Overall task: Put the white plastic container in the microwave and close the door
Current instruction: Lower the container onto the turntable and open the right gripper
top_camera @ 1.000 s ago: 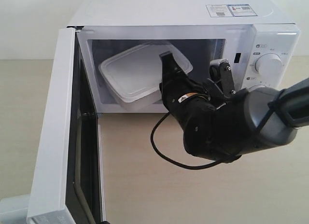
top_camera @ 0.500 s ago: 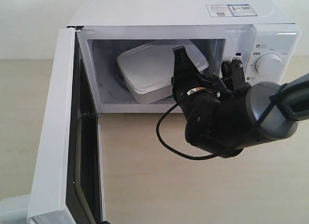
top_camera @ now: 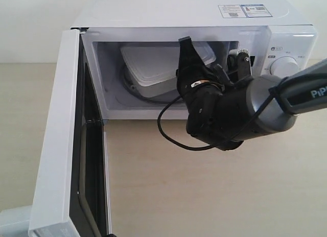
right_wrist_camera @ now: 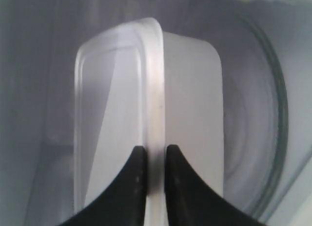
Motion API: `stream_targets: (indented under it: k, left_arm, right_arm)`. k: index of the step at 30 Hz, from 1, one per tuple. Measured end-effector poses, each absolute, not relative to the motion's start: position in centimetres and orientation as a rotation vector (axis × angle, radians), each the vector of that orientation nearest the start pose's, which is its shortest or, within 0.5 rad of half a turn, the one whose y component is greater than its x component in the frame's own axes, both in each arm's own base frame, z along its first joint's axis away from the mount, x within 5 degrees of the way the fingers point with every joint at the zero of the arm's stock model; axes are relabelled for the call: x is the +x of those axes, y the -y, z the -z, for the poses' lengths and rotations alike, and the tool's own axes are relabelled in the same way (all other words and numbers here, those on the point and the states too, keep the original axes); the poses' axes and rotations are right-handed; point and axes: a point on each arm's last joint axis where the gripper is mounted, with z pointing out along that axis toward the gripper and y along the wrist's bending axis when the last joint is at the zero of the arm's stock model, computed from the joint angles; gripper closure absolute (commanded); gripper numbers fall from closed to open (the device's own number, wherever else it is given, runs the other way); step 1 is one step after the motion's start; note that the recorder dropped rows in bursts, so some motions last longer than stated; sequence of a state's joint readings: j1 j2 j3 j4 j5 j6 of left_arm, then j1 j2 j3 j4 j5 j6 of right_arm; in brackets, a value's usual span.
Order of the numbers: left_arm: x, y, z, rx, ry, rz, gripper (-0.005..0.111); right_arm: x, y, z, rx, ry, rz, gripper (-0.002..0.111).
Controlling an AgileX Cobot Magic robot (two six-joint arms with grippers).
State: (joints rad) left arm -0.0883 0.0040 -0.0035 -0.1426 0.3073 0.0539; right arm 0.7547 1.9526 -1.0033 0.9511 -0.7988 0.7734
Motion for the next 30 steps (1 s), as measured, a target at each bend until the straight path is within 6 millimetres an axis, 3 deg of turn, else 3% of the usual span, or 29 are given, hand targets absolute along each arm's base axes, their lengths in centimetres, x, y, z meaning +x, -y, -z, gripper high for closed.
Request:
stream_targets:
  k: [14,16,20,30]
  left_arm:
    - [5.39,0.87,-18.66,0.037,-1.791,0.161,0.102]
    - [5.39,0.87,-18.66,0.037,-1.791,0.161,0.102]
    - [5.39,0.87,-18.66,0.037,-1.791,0.161,0.102]
    - [5.39,0.87,-18.66,0.037,-1.791,0.161,0.102]
  right_arm:
    - [32.47,-23.3,-16.78,1.109,-1.611,-0.977,0.108]
    - [32.39,-23.44,-16.56,1.116,-1.643,-0.979,0.098]
    - [32.32,-23.56,-16.38,1.106,-1.675,-0.969,0.06]
    - [32.32,-23.58,-16.39,1.098,-1.678,-0.968,0.057]
